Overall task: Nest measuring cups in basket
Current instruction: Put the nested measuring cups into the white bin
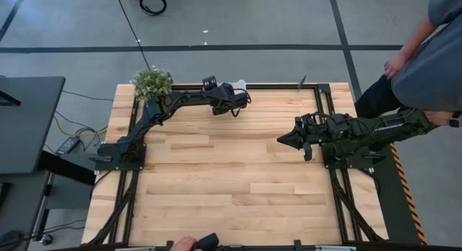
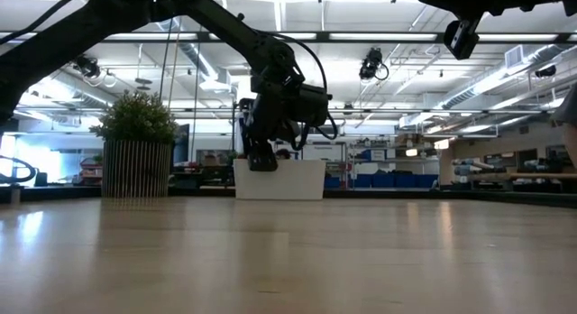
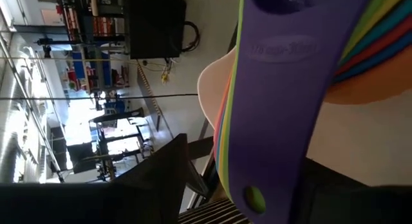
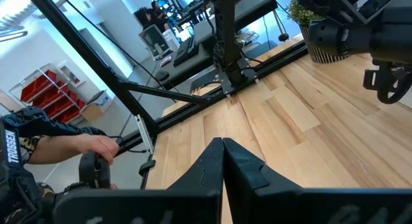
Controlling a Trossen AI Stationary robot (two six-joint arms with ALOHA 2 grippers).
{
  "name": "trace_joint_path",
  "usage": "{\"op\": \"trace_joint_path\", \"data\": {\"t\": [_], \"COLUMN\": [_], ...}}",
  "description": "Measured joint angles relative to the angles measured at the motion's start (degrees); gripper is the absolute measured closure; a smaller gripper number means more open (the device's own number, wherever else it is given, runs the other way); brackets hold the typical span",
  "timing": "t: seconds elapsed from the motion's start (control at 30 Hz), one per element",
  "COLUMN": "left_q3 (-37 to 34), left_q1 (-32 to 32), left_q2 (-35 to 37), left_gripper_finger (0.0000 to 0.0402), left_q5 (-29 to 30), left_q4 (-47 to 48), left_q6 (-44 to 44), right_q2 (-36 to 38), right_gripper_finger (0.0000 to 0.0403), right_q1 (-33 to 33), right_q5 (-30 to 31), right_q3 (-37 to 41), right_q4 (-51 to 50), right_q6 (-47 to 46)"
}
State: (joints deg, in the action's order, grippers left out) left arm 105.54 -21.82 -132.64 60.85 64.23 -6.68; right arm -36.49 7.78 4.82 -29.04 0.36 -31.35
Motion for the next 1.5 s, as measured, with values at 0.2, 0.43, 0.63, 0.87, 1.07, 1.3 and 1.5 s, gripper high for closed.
{"op": "trace_joint_path", "data": {"t": [0.2, 0.43, 0.63, 0.87, 1.07, 1.3, 1.5], "left_q3": [0.0, 0.0, 0.0, 0.0, 1.2, 2.5, 2.5], "left_q1": [0.0, 0.0, 0.0, 0.0, -0.1, -0.5, -0.5], "left_q2": [0.0, 0.0, 0.0, 0.1, 0.1, -0.1, 0.1], "left_gripper_finger": [0.0214, 0.0214, 0.0214, 0.0192, 0.0147, 0.0121, 0.012], "left_q5": [-0.9, -1.7, -2.0, -3.0, -3.8, -4.1, -4.2], "left_q4": [0.0, 0.0, -0.1, 0.2, 0.8, 0.7, 1.0], "left_q6": [1.6, 3.2, 4.2, 4.6, 5.3, 5.2, 4.9], "right_q2": [0.0, 0.0, 0.0, 0.0, 0.0, 0.0, 0.0], "right_gripper_finger": [0.0389, 0.0389, 0.0389, 0.0389, 0.0389, 0.0389, 0.0389], "right_q1": [0.0, 0.0, 0.0, 0.0, 0.0, 0.0, 0.0], "right_q5": [0.0, 0.0, 0.0, 0.0, 0.0, 0.0, 0.0], "right_q3": [0.0, 0.0, 0.0, 0.0, 0.0, 0.0, 0.0], "right_q4": [0.0, 0.0, 0.0, 0.0, 0.0, 0.0, 0.0], "right_q6": [0.0, 0.0, 0.0, 0.0, 0.0, 0.0, 0.0]}}
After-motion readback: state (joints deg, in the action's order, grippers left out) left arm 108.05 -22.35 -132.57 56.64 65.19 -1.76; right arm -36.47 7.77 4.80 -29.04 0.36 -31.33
